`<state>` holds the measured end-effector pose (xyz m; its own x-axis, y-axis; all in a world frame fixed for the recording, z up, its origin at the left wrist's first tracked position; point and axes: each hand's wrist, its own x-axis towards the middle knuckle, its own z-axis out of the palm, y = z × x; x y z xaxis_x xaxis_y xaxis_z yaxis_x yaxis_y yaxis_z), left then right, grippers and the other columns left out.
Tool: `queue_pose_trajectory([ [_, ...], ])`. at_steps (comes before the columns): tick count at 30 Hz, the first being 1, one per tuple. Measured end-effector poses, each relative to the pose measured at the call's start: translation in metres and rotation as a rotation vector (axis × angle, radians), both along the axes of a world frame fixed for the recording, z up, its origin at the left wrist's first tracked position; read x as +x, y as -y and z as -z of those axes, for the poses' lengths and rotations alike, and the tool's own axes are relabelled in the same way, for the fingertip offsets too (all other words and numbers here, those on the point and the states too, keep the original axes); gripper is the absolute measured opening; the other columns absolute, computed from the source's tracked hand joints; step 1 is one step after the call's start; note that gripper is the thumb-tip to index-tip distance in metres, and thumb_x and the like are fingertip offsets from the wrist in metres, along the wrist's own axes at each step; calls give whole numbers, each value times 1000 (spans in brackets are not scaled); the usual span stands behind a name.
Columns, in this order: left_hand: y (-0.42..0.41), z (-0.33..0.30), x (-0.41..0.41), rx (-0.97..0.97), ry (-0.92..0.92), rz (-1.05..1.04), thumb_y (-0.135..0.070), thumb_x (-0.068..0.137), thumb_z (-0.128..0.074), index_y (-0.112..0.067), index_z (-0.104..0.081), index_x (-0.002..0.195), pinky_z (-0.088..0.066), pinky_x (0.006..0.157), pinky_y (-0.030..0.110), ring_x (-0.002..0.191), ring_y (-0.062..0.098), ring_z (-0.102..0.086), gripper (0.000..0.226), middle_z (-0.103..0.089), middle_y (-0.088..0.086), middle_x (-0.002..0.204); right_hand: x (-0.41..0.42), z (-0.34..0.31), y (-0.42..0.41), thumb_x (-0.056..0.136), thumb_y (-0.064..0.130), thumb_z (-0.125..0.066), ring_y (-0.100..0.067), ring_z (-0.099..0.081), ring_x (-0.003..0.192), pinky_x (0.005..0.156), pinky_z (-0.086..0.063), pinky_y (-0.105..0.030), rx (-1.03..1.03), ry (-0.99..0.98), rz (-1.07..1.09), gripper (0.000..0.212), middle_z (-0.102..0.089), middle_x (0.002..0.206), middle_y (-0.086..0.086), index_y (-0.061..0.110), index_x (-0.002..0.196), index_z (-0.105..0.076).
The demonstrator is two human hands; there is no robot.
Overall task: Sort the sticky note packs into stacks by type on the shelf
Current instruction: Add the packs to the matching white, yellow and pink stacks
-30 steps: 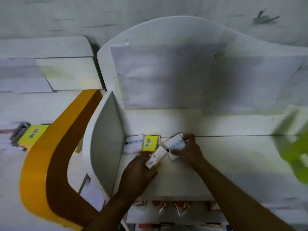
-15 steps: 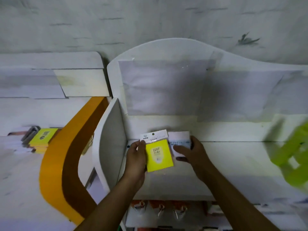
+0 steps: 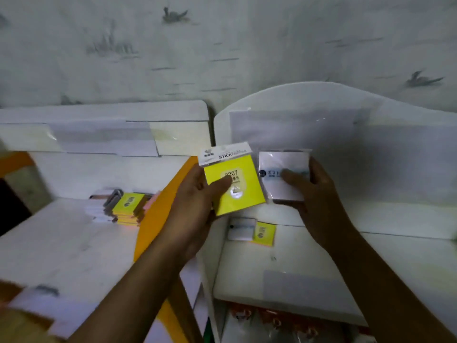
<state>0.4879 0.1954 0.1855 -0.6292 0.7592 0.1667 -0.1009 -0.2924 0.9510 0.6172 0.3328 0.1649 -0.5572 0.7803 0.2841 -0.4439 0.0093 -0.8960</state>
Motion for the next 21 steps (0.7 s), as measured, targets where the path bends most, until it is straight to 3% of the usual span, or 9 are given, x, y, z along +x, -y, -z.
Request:
queue_pose_trajectory([
  [5,53,-10,-61,16,-26,-96,-10,95,-53,-27,-54,123,-59,59,37,89,24,-73,32,-74,1,106,-50,-12,45,78,10,-69,-28,-68,99,77,-58,-45,129,23,-131,40,-67,112,-8,23,115,-59],
  [8,75,-2,-97,-40,12,-116,-14,95,-53,-28,-52,127,-58,57,35,93,24,-72,35,-71,2,114,-75,-11,66,85,6,-66,-21,-69,101,75,-59,-35,193,112,-176,44,-64,121,-5,22,124,-52],
  [12,121,15,-164,-47,7,-172,-12,95,-52,-23,-54,124,-58,61,38,90,25,-71,31,-69,7,114,-138,-12,113,85,9,-67,-18,-67,101,81,-60,-41,254,228,-136,47,-60,125,-1,25,125,-46],
  [14,144,26,-198,-46,6,-182,-10,95,-51,-23,-56,119,-56,53,34,79,20,-71,28,-69,7,105,-174,-9,138,84,11,-69,-13,-67,97,78,-61,-35,301,270,-109,49,-62,116,8,31,123,-46],
  [16,167,39,-232,-73,16,-169,-10,94,-52,-24,-56,117,-54,50,32,74,19,-70,28,-68,6,103,-207,-4,163,84,11,-70,-8,-67,90,71,-61,-29,326,319,-111,49,-60,102,18,45,109,-45],
  [18,188,54,-264,-114,41,-145,-11,94,-53,-27,-55,118,-54,50,32,74,19,-69,30,-68,4,105,-236,6,183,84,10,-69,-12,-66,90,62,-61,-29,251,353,-140,49,-59,104,12,45,106,-44],
  [21,211,82,-306,-169,82,-129,-11,93,-55,-28,-49,124,-56,54,36,80,23,-70,36,-67,3,112,-272,28,204,86,8,-68,-22,-66,93,56,-61,-35,112,416,-118,49,-59,118,-5,37,117,-43],
])
